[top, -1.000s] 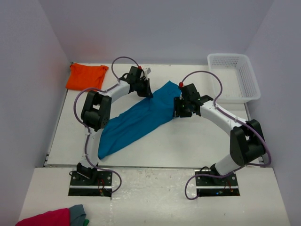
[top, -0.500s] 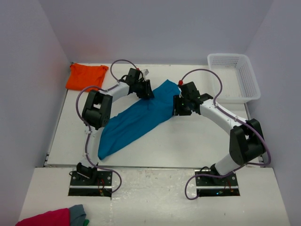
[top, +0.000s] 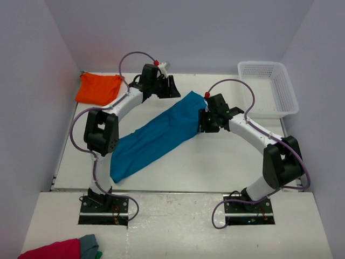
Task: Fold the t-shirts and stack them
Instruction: Rotate the tshirt 90 degrees
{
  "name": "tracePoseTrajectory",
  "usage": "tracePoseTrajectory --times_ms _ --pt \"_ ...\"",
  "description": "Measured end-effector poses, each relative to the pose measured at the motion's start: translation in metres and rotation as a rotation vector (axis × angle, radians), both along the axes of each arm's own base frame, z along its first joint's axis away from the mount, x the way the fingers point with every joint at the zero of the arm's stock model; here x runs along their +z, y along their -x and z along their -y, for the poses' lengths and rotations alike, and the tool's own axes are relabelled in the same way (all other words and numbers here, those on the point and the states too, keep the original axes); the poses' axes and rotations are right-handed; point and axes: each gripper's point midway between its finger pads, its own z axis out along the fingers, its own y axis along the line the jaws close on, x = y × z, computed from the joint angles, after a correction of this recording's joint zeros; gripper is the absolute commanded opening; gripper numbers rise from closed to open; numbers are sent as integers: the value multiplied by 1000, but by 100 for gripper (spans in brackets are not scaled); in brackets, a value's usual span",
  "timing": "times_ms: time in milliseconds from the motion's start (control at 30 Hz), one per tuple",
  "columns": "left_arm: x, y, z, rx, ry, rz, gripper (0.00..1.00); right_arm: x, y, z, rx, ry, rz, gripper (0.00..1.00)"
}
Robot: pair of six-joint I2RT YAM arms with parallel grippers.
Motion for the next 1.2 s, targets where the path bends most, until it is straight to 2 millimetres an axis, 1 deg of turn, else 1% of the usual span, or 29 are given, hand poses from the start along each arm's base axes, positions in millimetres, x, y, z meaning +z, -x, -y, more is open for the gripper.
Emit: tracePoseTrajectory --times_ms 33,67,100,133,167,200,233,267,333,433,500,600,700,800,867,967,1033,1100,1200 --pt "10 -2 4 -12 16 18 41 0 0 0 -1 -1 0 44" --pt "17 -2 7 -27 30 25 10 1 0 0 -2 -2 1 42" --pt "22 -2 10 -43 44 26 0 1 0 0 -4 -4 1 38" --pt "24 -2 14 -68 51 20 0 2 0 0 -6 -6 3 26" --pt "26 -6 19 -91 65 21 0 3 0 -1 -8 -9 6 20" --pt "24 -9 26 -118 78 16 0 5 -1 -1 -7 -11 11 13" --pt "20 -13 31 -140 89 6 0 6 -1 -1 -8 -14 14 5" --pt "12 -15 37 -158 98 -7 0 7 -1 -1 -10 -17 17 4" --pt "-17 -14 42 -178 94 -67 0 9 -1 -2 -11 -22 22 1" --pt "-69 -1 45 -193 65 -189 0 11 0 -2 -10 -26 28 1" --pt "-95 9 48 -204 47 -254 0 12 1 -1 -10 -28 32 1" --pt "-116 21 54 -223 34 -309 0 14 5 1 -10 -31 38 1" --pt "-112 23 63 -242 41 -299 0 13 8 2 -10 -30 35 1" --pt "-108 18 68 -242 39 -273 0 11 12 3 -8 -33 28 1" --pt "-112 15 69 -233 29 -266 0 13 16 3 -4 -44 28 1" --pt "-120 8 71 -228 48 -277 0 20 22 2 -1 -71 38 3" --pt "-120 0 71 -229 65 -269 0 26 24 -2 3 -95 43 3" --pt "-120 -9 70 -225 85 -259 0 27 27 -6 12 -107 43 2" --pt "-120 -21 63 -217 125 -256 0 22 38 -23 68 -138 14 0"
